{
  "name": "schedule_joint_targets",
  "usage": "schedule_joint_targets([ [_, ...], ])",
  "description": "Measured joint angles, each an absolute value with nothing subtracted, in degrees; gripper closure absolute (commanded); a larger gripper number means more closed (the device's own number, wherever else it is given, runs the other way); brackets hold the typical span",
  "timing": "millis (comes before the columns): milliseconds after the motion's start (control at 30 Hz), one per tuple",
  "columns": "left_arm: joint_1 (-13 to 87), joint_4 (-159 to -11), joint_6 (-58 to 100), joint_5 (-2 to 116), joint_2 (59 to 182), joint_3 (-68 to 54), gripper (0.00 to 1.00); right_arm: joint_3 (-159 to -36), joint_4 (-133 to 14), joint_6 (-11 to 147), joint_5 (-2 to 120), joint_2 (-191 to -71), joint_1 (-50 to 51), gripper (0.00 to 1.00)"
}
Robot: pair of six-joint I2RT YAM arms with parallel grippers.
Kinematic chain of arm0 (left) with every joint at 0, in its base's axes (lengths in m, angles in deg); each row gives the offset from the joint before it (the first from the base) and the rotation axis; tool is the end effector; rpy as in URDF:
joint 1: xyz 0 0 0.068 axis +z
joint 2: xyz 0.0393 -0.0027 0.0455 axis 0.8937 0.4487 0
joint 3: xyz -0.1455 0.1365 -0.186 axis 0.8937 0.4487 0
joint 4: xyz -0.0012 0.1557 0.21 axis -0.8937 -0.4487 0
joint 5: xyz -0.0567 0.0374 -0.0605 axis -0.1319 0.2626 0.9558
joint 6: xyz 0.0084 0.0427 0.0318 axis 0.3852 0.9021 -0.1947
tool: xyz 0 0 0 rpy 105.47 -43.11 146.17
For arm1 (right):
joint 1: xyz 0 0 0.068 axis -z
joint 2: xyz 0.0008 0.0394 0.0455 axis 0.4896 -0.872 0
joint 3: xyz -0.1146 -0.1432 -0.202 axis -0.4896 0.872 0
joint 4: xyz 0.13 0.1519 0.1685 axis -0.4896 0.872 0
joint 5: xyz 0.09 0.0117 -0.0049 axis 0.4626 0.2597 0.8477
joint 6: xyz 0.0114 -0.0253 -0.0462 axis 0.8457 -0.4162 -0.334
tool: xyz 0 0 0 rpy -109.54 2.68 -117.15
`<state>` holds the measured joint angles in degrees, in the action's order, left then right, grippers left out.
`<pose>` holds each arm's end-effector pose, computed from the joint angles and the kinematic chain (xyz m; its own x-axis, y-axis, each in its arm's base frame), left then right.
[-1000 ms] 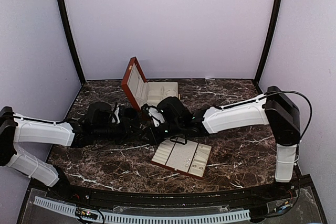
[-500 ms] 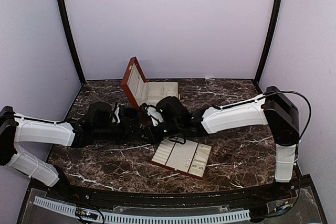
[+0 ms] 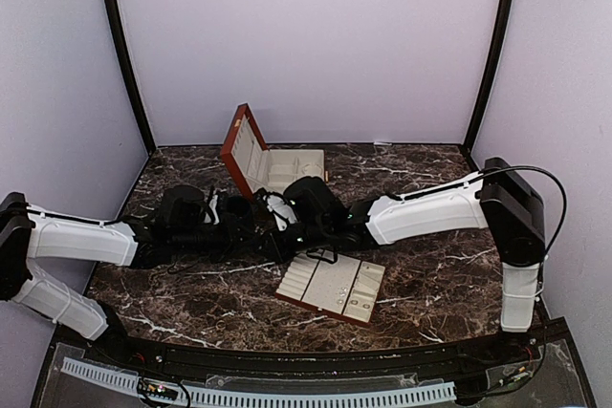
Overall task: Organize the mixed jewelry
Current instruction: Pass from the left arm to the right, then place the earring in the earring holder.
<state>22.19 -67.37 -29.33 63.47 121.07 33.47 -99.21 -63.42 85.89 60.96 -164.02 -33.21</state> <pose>0.1990 -0.1860 0.1949 -0.8659 -0.3782 -0.3274 0.0993 0.5116 -0.8535 0.2026 0.4033 0.1963 -0.6234 -0.3080 -0.7186 -0.7487 0.5002 0.4351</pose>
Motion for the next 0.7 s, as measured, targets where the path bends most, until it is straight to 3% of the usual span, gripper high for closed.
schedule_joint_targets([
  [67, 22.2, -67.3, -29.1, 63.4, 121.3, 33.3, 0.98, -99.2, -63.4, 85.6, 60.5, -164.0, -33.2, 0.98],
  [233, 22.0, -67.5, -26.9, 63.3, 121.2, 33.1, 0.69, -98.5, -63.7, 85.7, 59.7, -163.5, -33.3, 0.98],
  [400, 21.8, -72.5, -22.2, 60.7, 118.4, 31.1, 0.5, -94.4, -63.3, 85.6, 57.8, -159.1, -33.2, 0.98],
  [700, 26.1, -83.3, -10.8, 57.1, 112.0, 24.2, 0.46, -84.8, -59.0, 85.7, 57.5, -145.4, -31.4, 0.98],
])
